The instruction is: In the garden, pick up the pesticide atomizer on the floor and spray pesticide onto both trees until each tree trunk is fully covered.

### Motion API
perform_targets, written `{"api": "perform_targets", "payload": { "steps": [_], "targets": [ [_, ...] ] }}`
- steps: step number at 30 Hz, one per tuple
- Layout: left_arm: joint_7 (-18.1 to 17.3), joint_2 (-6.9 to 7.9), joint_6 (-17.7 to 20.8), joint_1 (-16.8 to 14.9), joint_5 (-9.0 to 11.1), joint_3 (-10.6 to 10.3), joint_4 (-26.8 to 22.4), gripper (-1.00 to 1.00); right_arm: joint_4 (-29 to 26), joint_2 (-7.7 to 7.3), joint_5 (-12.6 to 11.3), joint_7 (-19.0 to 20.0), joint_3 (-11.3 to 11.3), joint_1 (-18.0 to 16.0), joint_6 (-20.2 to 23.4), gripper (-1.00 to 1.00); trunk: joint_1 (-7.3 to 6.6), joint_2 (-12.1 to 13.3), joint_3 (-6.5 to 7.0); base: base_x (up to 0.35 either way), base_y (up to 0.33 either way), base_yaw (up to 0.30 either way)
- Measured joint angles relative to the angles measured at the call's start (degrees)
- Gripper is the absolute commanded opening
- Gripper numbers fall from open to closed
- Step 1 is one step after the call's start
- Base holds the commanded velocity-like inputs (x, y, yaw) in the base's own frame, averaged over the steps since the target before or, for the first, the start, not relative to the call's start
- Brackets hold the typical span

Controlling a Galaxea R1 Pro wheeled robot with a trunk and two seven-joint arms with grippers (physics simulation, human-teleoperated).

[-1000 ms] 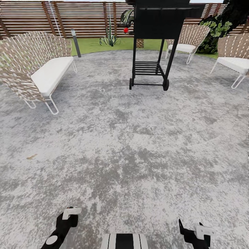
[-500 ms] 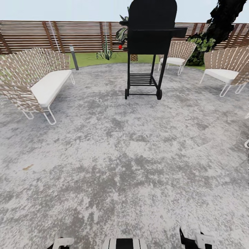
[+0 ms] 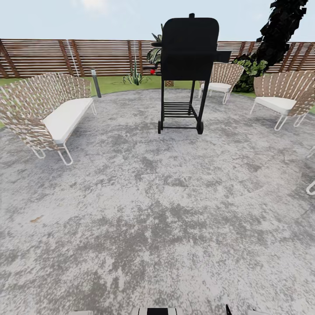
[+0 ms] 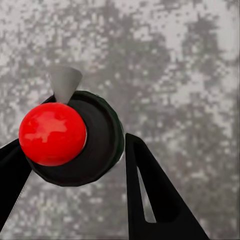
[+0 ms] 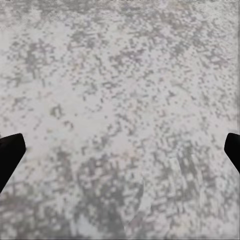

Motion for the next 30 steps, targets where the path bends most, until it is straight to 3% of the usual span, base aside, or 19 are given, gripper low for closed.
{"api": "perform_targets", "payload": {
  "steps": [30],
  "targets": [
    [0.0, 0.29, 0.0, 0.0, 0.0, 0.1, 0.1, -1.00, 0.3, 0.00, 0.0, 0.0, 0.0, 0.0, 0.0, 1.00, -6.59, 12.0, 8.05, 0.000, 0.000, 0.000]
  ]
}}
